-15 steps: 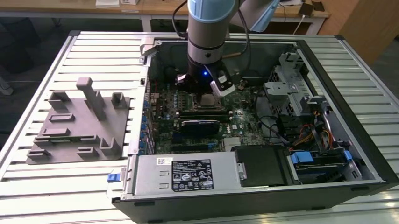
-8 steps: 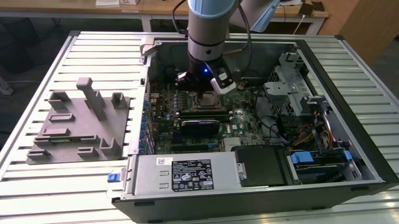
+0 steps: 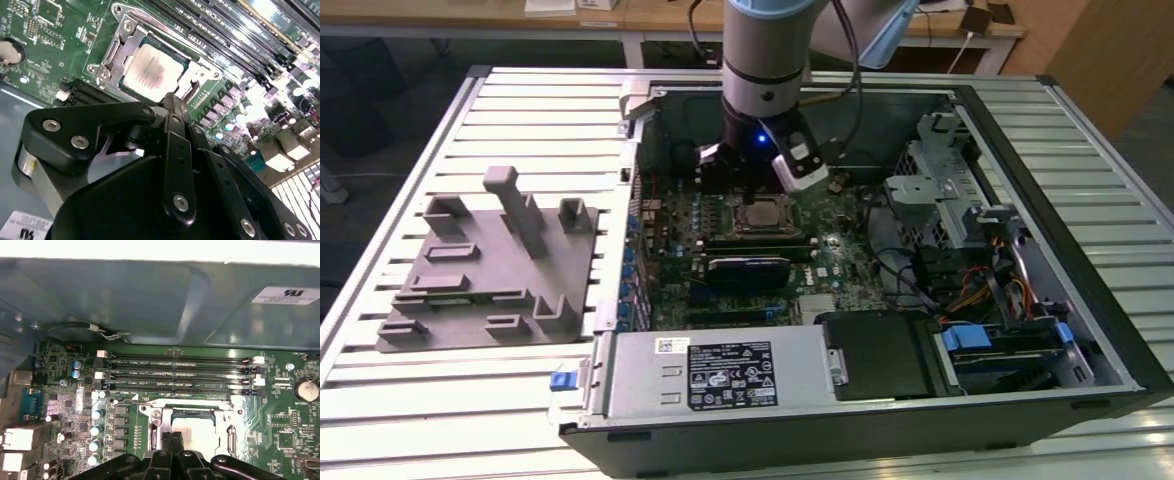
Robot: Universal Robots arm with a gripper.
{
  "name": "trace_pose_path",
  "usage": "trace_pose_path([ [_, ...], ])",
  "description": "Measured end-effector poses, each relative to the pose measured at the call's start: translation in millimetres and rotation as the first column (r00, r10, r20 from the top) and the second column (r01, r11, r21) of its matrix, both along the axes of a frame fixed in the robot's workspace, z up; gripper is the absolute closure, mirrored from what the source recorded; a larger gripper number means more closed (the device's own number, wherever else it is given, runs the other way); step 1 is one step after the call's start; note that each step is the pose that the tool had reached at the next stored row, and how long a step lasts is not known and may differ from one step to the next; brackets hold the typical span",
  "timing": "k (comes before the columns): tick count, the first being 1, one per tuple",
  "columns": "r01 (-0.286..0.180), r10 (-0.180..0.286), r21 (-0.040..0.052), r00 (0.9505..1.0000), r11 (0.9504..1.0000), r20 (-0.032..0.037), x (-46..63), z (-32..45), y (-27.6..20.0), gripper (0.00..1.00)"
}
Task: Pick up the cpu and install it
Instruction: 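Close the cpu cover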
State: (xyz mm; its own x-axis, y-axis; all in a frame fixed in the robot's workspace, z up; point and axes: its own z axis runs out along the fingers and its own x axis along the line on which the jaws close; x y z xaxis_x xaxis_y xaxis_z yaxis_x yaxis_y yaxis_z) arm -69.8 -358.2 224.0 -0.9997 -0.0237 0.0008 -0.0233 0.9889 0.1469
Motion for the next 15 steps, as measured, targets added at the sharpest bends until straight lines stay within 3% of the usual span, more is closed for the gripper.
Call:
trace_pose_path([
  [3,0.000,0.000,-0.0259,1.0000,0.9997,0.0000,0.0,1.4,0.0,0.89],
  [5,0.000,0.000,-0.0364,1.0000,0.9993,0.0002,0.4,1.3,0.0,0.89],
  [15,0.000,0.000,-0.0477,1.0000,0.9989,-0.0020,23.7,1.6,0.0,0.89],
])
